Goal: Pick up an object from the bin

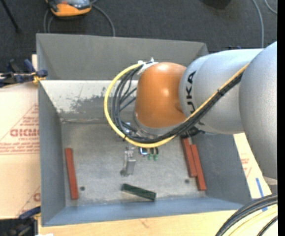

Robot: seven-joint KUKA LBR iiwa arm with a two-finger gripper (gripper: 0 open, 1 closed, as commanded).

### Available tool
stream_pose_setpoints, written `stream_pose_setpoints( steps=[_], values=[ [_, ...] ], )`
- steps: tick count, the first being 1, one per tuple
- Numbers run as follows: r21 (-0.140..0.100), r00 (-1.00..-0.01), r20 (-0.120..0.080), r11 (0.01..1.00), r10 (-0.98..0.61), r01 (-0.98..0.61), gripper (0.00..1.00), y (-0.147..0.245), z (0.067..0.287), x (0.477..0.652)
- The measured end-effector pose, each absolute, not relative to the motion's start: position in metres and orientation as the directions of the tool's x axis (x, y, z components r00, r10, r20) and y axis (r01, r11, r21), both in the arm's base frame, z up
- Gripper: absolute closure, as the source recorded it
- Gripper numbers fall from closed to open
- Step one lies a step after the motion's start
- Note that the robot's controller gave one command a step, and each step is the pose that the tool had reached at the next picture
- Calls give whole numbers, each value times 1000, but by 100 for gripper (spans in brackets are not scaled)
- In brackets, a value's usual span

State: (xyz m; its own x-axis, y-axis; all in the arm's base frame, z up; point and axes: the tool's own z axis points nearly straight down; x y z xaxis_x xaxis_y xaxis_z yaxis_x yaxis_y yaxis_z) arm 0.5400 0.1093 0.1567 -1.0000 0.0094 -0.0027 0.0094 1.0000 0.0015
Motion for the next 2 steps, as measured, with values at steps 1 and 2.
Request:
stream_pose_setpoints(
  steps=[1,2],
  values=[
    [2,-1000,-5,1000,17,17,0,80,139,518],
    [-4,-1000,1,1000,1,1,0,53,124,495]
  ],
)
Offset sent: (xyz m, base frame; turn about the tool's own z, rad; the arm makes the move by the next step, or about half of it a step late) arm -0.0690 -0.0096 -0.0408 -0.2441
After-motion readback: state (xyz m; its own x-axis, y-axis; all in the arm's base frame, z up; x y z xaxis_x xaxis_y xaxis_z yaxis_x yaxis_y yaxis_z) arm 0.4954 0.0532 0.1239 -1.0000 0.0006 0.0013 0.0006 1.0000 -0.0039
